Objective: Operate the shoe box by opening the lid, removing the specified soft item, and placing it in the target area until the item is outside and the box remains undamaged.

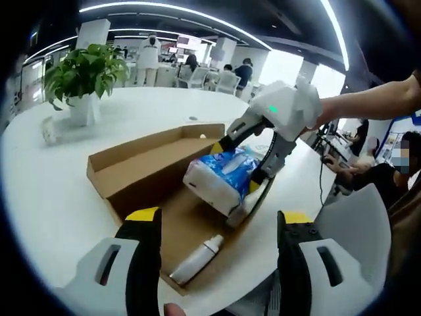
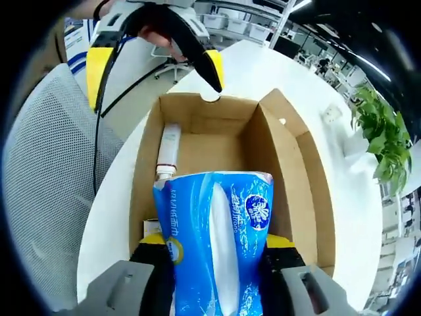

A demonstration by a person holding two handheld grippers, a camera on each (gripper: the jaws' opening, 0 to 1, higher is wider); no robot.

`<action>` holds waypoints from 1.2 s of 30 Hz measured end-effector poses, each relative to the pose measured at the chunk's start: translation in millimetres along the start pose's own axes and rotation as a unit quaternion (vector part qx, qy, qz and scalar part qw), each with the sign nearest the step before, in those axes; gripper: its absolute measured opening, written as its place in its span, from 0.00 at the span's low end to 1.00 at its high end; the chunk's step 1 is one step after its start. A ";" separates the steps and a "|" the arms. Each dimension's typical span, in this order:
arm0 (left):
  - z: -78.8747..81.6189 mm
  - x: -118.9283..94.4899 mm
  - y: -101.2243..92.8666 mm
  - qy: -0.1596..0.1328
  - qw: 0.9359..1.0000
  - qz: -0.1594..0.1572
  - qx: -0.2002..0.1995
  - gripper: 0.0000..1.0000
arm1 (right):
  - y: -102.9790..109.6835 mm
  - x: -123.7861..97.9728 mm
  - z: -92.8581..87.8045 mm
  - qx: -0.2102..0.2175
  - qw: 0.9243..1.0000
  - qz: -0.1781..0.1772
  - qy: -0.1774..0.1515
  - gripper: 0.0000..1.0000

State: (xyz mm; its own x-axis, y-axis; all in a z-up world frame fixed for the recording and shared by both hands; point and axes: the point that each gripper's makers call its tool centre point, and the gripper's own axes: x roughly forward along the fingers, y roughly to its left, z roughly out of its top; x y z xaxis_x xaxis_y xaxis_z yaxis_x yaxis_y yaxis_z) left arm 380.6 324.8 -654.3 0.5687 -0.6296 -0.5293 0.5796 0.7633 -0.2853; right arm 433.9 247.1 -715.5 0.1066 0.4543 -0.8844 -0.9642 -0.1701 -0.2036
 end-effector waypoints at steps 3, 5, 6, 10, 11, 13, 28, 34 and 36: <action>0.7 -0.5 -2.2 -0.001 1.000 -0.001 0.000 0.71 | 0.5 -5.9 5.7 -0.001 1.000 -0.010 -0.008 0.47; 1.1 -0.3 -4.1 -0.001 1.000 -0.002 0.002 0.71 | 1.2 -10.1 7.6 -0.006 1.000 -0.015 -0.008 0.47; 1.4 -0.3 -4.9 -0.001 1.000 -0.002 0.004 0.71 | 1.5 -12.2 8.5 -0.007 1.000 -0.017 -0.009 0.47; 3.1 -0.6 -6.5 -0.002 1.000 -0.004 0.007 0.71 | 2.1 -20.8 11.1 -0.004 1.000 -0.025 -0.015 0.47; 3.5 -0.8 -6.8 -0.003 1.000 -0.003 0.006 0.71 | 3.5 -23.2 10.5 -0.004 1.000 -0.026 -0.015 0.47; 3.4 -0.3 -6.6 -0.003 1.000 -0.003 0.005 0.71 | 5.3 -26.8 8.9 -0.007 0.999 -0.030 -0.013 0.47; 15.8 4.6 -9.1 -0.004 1.000 -0.006 0.015 0.71 | 25.3 -71.8 -0.2 -0.020 0.998 -0.053 -0.007 0.47; 21.5 5.7 -11.8 -0.005 1.000 -0.006 0.018 0.71 | 33.8 -86.0 -14.0 0.003 0.998 -0.062 -0.009 0.47; 22.3 5.8 -12.2 -0.004 1.000 -0.006 0.018 0.71 | 36.5 -90.2 -19.7 0.005 0.998 -0.064 -0.005 0.47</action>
State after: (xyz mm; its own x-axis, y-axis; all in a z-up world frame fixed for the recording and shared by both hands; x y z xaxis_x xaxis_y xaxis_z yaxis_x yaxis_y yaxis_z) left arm 389.8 308.6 -636.1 0.5668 -0.6397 -0.5192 0.6064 0.7505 -0.2627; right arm 393.9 182.7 -651.4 0.2275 0.4803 -0.8471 -0.9452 -0.1004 -0.3108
